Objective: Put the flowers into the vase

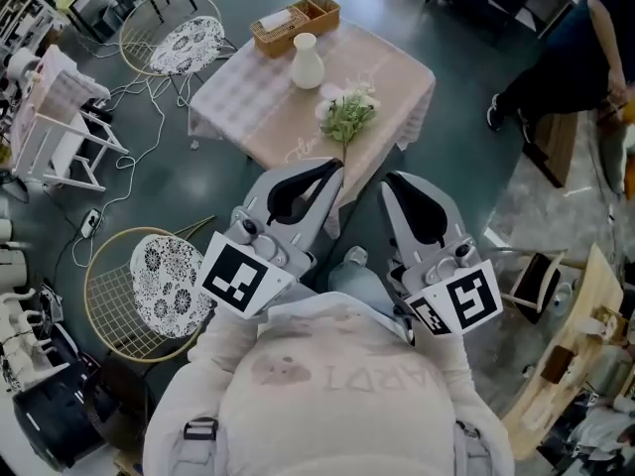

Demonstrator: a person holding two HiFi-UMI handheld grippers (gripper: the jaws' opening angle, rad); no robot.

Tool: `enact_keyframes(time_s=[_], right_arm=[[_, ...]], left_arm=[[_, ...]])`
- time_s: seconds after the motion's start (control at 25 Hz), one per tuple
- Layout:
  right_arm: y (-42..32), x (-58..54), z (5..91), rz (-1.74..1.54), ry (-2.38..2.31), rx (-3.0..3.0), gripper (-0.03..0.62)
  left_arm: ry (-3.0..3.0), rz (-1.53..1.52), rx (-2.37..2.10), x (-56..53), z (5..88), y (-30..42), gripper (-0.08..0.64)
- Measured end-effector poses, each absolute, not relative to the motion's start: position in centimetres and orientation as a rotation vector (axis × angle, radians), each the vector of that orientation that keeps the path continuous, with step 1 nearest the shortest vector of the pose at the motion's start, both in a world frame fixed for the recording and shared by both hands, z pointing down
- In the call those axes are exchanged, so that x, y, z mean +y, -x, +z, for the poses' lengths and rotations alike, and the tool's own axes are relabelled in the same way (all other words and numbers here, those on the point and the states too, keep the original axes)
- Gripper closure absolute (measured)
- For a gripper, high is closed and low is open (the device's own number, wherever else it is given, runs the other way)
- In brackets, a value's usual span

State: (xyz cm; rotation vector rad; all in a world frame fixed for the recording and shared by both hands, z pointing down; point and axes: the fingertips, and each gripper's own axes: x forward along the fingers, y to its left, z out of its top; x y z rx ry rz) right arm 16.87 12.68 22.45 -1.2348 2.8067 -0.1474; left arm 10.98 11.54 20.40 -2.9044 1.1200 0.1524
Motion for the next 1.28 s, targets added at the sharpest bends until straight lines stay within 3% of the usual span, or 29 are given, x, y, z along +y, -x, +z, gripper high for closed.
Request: enact_keyframes(time_s=[0.2,0.56,0.92,1.28], right_arm=[[-20.5,10.5,23.4,-0.182,1.193,2.830,0.529],[-21.2,7.4,26.2,-0.261,1.163,2.891,0.508],[-19.4,4.0,29.1,-0.317,1.341,2.900,0.503],[-17.0,-2.2,37.4,-0.618,1.634,2.905,0.489]], left_arm=[[2.880,0.143,1.176,10.1,20.4,-14.6,0.560],[2.845,0.085,1.243,6.7,21.1,-14.9,0.560],[2.884,0.111,1.148,2.5,21.3,-12.4,0.560],[2.981,0.075,1.049,-4.0,23.2,-8.1,0.560]])
